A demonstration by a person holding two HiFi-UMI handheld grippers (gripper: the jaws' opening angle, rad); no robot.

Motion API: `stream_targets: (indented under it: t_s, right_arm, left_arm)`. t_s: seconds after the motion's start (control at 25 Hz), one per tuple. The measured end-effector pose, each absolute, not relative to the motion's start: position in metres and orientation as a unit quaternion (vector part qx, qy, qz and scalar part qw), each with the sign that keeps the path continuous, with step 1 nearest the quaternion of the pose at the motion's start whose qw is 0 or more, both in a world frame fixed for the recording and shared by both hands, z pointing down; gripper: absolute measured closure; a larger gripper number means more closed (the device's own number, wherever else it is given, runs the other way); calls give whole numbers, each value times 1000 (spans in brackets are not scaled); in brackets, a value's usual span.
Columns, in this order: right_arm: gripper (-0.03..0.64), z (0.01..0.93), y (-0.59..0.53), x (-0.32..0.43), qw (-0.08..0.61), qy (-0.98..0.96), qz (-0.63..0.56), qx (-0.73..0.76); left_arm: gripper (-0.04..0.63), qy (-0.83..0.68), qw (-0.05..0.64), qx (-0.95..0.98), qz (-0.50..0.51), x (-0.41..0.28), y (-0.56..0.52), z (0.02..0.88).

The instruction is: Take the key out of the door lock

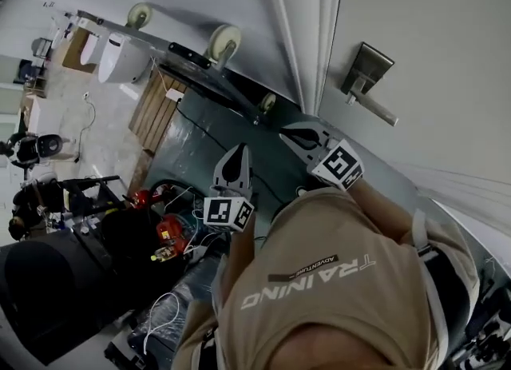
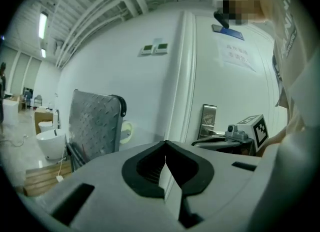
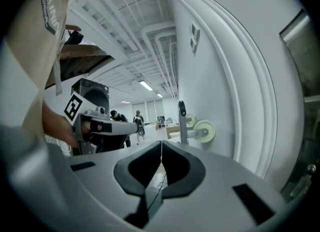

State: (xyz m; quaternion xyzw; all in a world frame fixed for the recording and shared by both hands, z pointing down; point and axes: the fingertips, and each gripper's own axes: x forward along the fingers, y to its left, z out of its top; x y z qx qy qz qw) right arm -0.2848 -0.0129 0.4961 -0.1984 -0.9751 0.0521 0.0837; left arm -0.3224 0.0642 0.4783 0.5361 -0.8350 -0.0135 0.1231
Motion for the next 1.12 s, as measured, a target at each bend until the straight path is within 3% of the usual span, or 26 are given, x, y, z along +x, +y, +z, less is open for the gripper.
stream_targets:
  t_s: [0.24, 0.72, 1.12]
  right_arm:
    - [601, 482, -65, -302, 51, -984, -66, -156]
    - [603, 463, -114, -286, 24, -997, -2, -67]
    - [603, 473, -141, -284, 64, -997, 4, 53]
  left_arm:
    - [586, -817, 79, 570, 48, -363, 4, 457]
    - [586, -737, 58, 671, 63, -352, -108, 446]
    - [586, -656, 69, 750, 42, -354, -143, 453]
